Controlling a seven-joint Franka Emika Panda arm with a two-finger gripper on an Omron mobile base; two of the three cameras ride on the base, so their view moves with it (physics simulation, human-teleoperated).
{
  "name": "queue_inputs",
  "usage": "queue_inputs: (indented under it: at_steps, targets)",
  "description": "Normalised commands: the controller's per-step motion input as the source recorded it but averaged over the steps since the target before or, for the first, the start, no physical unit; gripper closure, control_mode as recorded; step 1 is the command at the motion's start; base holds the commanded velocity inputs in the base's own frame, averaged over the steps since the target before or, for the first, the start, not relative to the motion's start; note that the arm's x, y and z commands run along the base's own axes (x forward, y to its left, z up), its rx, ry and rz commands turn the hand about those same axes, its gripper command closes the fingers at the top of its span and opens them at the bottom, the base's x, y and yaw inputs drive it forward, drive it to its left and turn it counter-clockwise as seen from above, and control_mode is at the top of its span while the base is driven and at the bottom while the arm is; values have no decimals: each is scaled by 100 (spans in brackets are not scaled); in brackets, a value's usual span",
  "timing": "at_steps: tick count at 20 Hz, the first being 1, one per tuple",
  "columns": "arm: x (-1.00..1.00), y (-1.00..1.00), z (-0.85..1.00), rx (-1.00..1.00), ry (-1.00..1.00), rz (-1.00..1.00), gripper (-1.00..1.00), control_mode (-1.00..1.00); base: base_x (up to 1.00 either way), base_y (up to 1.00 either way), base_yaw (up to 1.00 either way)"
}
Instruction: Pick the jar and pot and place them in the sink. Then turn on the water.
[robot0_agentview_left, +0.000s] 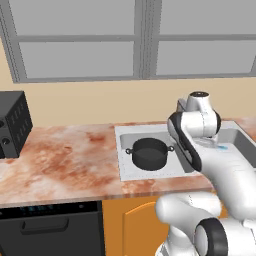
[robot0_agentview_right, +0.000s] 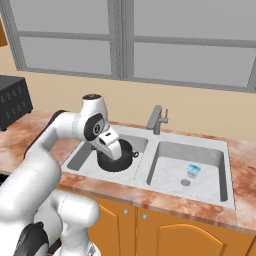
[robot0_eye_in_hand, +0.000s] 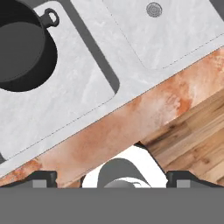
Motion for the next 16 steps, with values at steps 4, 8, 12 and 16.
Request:
queue_inputs:
  at_steps: [4, 8, 12, 16]
  targets:
    - [-70, 0, 77, 0, 0, 10, -100, -100, 0, 0, 0]
    - [-58, -1, 58, 0, 0, 3, -100, -100, 0, 0, 0]
    - [-16, -41, 27, 0, -3, 16, -100, -100, 0, 0, 0]
    - [3, -3, 27, 0, 0, 15, -100, -100, 0, 0, 0]
